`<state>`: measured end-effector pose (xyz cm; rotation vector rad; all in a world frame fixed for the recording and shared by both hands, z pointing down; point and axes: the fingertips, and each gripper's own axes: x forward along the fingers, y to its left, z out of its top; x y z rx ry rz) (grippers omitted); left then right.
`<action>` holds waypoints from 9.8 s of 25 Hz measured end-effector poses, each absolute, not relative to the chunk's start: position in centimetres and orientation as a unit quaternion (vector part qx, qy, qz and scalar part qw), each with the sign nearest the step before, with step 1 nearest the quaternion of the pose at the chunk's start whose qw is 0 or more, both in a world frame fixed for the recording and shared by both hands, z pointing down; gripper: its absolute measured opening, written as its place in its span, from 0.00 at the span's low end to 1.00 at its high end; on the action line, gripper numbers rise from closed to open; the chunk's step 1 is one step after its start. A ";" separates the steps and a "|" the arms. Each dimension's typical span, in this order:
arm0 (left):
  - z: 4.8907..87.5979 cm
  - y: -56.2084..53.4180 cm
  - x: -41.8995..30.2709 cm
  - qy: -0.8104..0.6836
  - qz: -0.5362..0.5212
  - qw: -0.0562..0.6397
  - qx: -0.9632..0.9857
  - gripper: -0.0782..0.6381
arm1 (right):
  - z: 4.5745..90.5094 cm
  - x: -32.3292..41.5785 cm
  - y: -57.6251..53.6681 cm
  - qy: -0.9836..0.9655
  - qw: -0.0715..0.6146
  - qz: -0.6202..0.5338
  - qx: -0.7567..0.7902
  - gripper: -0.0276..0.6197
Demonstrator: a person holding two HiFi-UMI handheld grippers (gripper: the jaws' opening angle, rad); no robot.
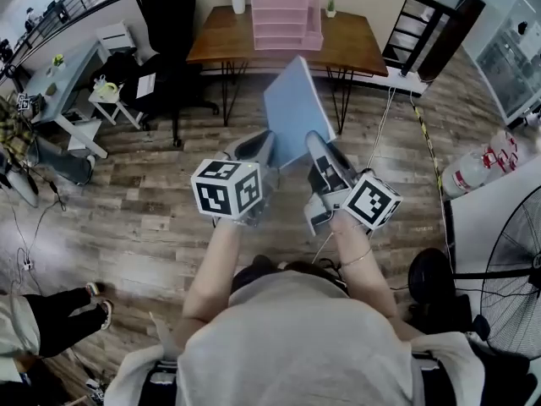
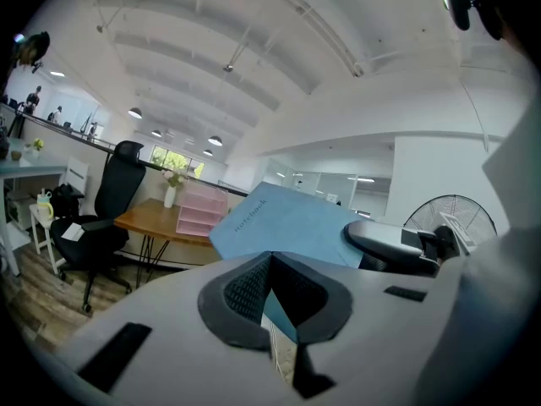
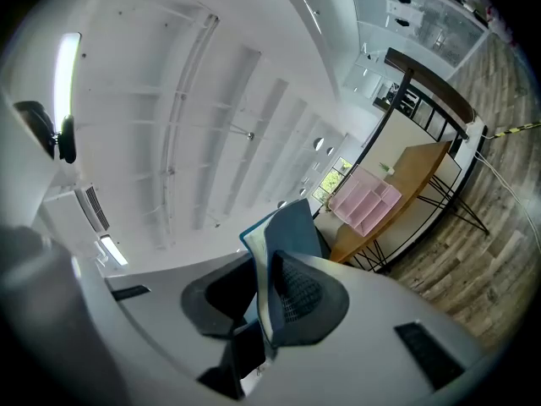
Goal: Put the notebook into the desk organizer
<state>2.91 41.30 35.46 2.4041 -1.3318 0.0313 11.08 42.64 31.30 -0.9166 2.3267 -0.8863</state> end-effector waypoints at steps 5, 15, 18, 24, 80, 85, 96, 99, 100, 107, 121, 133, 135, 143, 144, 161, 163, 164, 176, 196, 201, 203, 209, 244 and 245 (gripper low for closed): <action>36.0 41.3 4.0 -0.482 0.008 0.200 0.853 0.12 | 32.5 12.3 42.5 0.851 0.229 -0.335 -0.332 0.15; 37.6 38.7 4.9 -0.477 0.016 0.214 0.852 0.12 | 33.3 13.0 39.3 0.845 0.242 -0.347 -0.328 0.15; 37.8 36.3 4.3 -0.472 0.004 0.219 0.854 0.12 | 33.7 12.5 37.2 0.843 0.244 -0.347 -0.330 0.15; 37.5 29.7 3.1 -0.448 -0.003 0.221 0.867 0.12 | 34.1 11.0 31.0 0.840 0.245 -0.345 -0.339 0.15; 35.3 -16.1 -3.3 -0.481 -0.009 0.193 0.855 0.12 | 29.4 7.5 -16.3 0.842 0.311 -0.311 -0.314 0.15; 36.8 -17.4 -3.0 -0.480 0.006 0.206 0.853 0.12 | 30.4 7.9 -18.3 0.833 0.312 -0.324 -0.322 0.15; 37.5 -20.2 -3.3 -0.458 0.018 0.223 0.861 0.12 | 30.7 7.2 -21.0 0.823 0.317 -0.325 -0.342 0.15; 37.4 -21.0 -3.8 -0.455 0.019 0.226 0.861 0.12 | 30.5 6.5 -21.9 0.824 0.314 -0.320 -0.346 0.15; 37.4 -21.2 -4.0 -0.453 0.021 0.227 0.862 0.12 | 30.5 6.2 -22.3 0.824 0.314 -0.319 -0.347 0.15; 37.9 -21.9 -4.3 -0.449 0.024 0.233 0.862 0.12 | 31.2 4.7 -24.3 0.819 0.316 -0.327 -0.350 0.15; 38.6 -22.6 -3.6 -0.432 0.025 0.241 0.869 0.12 | 33.7 4.5 -26.3 0.810 0.307 -0.335 -0.371 0.15; 39.3 -22.7 -2.4 -0.416 0.030 0.249 0.874 0.12 | 35.8 5.8 -26.7 0.795 0.258 -0.340 -0.432 0.15; 39.3 -22.8 -2.3 -0.415 0.028 0.252 0.874 0.12 | 36.4 6.1 -26.7 0.790 0.251 -0.343 -0.443 0.15; 39.7 -22.8 -1.8 -0.408 0.035 0.253 0.877 0.12 | 37.9 6.5 -26.8 0.787 0.204 -0.352 -0.464 0.20; 39.7 -22.8 -1.7 -0.408 0.036 0.253 0.877 0.12 | 38.2 6.5 -26.8 0.786 0.192 -0.354 -0.468 0.21; 40.7 -22.6 -1.2 -0.402 0.045 0.259 0.877 0.12 | 39.9 5.7 -25.5 0.799 0.083 -0.356 -0.477 0.40; 40.8 -22.5 -1.2 -0.401 0.044 0.259 0.878 0.12 | 40.5 5.9 -25.2 0.796 0.081 -0.361 -0.480 0.40; 40.8 -22.5 -1.2 -0.400 0.044 0.259 0.878 0.12 | 40.7 6.0 -25.0 0.794 0.083 -0.365 -0.480 0.40; 40.7 -22.2 -1.2 -0.401 0.041 0.261 0.877 0.13 | 41.4 6.5 -24.0 0.797 0.087 -0.350 -0.485 0.39; 37.4 -20.8 -0.8 -0.373 0.021 0.191 0.908 0.13 | 35.0 4.0 -21.4 0.872 0.127 -0.246 -0.405 0.24; 37.0 -20.4 -0.7 -0.369 0.022 0.179 0.912 0.13 | 34.5 3.3 -21.2 0.883 0.115 -0.217 -0.400 0.12; 36.9 -20.2 -0.6 -0.363 0.020 0.178 0.914 0.13 | 34.2 3.1 -21.0 0.888 0.108 -0.197 -0.401 0.06; 37.0 -19.8 -0.2 -0.364 0.029 0.172 0.915 0.13 | 34.0 2.5 -20.6 0.899 0.084 -0.168 -0.395 0.06; 37.7 -20.8 -2.1 -0.403 0.037 0.186 0.895 0.13 | 34.9 0.9 -20.1 0.906 0.050 -0.148 -0.394 0.06; 37.8 -20.8 -2.2 -0.404 0.038 0.187 0.895 0.13 | 34.9 0.9 -20.1 0.906 0.049 -0.148 -0.394 0.06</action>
